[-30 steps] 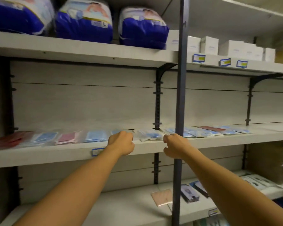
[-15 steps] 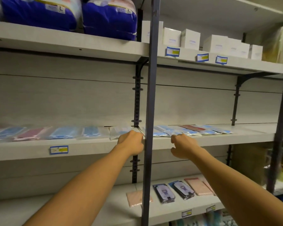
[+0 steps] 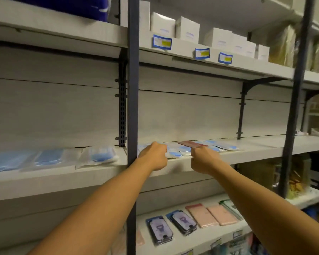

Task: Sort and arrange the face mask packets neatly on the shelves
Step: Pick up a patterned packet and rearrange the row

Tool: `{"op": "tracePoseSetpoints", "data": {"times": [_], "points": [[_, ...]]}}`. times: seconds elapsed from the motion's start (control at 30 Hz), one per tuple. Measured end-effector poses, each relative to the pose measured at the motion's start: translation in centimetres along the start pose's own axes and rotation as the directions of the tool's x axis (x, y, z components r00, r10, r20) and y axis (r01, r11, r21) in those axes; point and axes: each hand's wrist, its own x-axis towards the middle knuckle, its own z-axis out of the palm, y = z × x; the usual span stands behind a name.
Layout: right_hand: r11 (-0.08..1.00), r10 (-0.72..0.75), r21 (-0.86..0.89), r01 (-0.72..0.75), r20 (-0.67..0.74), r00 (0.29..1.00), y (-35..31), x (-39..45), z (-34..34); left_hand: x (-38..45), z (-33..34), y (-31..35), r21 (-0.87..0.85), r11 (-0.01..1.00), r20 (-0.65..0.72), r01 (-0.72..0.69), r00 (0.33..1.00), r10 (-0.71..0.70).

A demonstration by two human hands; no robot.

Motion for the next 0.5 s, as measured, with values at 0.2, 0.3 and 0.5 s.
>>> {"op": "tracePoseSetpoints", "data": {"times": [0.2, 0.3, 0.5], "points": [[0.999, 0.033, -0.035, -0.033, -0.002, 0.999, 3.2, 5.4, -0.1, 6.3, 0.1, 0.3, 0.028, 0.988, -0.071, 0.155, 0.986, -0.153], [0.999, 0.046, -0.022, -0.046, 0.012, 0.999, 4.5, 8.1, 1.0, 9.1, 0.9, -0.5, 0.064, 0.962, -0.061, 0.267, 0.963, -0.263], [0.996, 0.084, -0.037, -0.084, 0.017, 0.996, 7.8, 12.1, 2.8, 13.3, 2.7, -2.5, 0.037, 0.866, -0.055, 0.498, 0.867, -0.496]]}}
